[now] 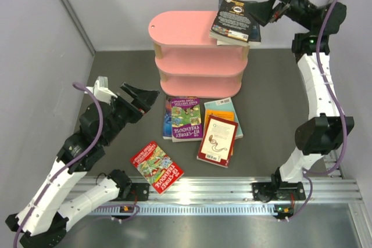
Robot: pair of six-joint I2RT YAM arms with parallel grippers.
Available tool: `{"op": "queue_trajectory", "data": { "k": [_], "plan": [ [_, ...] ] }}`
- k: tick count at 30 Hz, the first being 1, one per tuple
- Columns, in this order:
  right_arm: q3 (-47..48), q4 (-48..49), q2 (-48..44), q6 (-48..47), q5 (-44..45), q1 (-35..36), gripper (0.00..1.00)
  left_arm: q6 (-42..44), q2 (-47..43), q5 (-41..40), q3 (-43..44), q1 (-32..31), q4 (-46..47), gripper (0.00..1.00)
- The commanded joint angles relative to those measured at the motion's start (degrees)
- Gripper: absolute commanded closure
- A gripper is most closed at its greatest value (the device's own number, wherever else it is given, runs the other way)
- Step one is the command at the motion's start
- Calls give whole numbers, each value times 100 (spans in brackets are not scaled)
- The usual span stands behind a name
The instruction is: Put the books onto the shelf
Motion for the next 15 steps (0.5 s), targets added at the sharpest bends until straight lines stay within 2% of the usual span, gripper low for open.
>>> {"op": "queue_trajectory", "data": {
  "k": [1,5,9,12,13,14,15],
  "plan": [
    [-506,530,-508,3562,110,37,0,-50,-142,-108,-43,18,190,2],
    [-805,670,-614,3518,127,10,0,-68,-187,-82,-96,9,164,2],
    [-351,409,-509,3186,-82,-25,0,-16,-152,-20,-43,9,146,2],
    [587,-1966,-534,1276,-707,-42,0,98,-64,42,62,9,94,2],
    [749,-2793,-587,-150,-707,-42,0,125,-20,50,97,9,42,2],
    [846,-4193,-666,-756,-690,-42,0,151,15,77,141,9,15,2],
    [777,-4695,-841,-1284,-672,-42,0,186,76,94,185,18,-3,2]
  ]
}}
